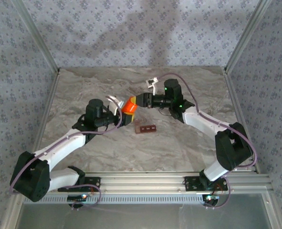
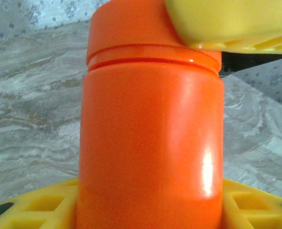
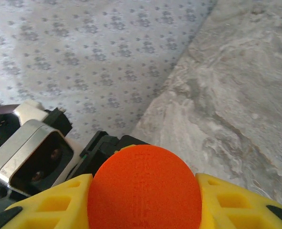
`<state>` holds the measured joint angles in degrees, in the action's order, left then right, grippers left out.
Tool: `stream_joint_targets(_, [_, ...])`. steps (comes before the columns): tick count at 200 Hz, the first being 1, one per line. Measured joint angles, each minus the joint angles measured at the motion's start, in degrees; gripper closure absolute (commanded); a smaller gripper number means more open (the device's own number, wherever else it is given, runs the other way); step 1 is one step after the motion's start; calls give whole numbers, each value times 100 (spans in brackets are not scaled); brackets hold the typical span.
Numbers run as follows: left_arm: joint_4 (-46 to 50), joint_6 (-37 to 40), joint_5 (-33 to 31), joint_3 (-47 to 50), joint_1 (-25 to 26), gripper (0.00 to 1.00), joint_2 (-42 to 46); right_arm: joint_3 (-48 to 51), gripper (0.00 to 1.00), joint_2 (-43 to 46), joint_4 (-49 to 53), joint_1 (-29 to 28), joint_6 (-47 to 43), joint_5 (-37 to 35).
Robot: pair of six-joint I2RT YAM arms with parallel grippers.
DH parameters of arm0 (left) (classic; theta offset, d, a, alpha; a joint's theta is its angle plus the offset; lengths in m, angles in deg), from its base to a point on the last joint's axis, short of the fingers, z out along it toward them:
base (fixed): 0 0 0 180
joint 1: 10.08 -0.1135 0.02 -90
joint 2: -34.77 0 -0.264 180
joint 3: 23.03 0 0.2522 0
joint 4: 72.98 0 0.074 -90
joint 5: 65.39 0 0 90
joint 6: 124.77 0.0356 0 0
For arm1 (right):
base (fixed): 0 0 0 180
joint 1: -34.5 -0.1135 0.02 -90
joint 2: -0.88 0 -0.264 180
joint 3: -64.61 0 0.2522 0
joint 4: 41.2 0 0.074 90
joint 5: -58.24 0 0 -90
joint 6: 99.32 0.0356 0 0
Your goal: Sort the pills into containers
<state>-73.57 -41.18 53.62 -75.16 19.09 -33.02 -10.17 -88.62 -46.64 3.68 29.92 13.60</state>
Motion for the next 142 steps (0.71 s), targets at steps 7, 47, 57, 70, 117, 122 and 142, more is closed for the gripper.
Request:
stream_joint_targets(7, [-42,-24,37,0,-17,100,33,0,43,9,-79,9,-2,59])
stream_joint_targets(47, [-81,-74,68,-35,-122,100,116,-46,18,223,116,61,-114,83])
stream_joint_targets(57, [-76,-72,15,-39,-142,100,116,-63,17,315,238,85,-118,2])
stream_joint_targets(70, [-61,-70,-39,-39,-142,100,136,-131,16,444,529,103,-116,-166])
stream_joint_targets(117, [-31,0,-310,-39,-142,100,267,-918,14,601,1939,114,-24,-1115])
stream_joint_targets(122, [-26,37,-365,-39,-142,100,291,-1005,14,592,2096,111,28,-1228])
stream_joint_targets(142, [9,118,-514,-39,-142,100,391,-1283,14,516,2500,70,227,-1578])
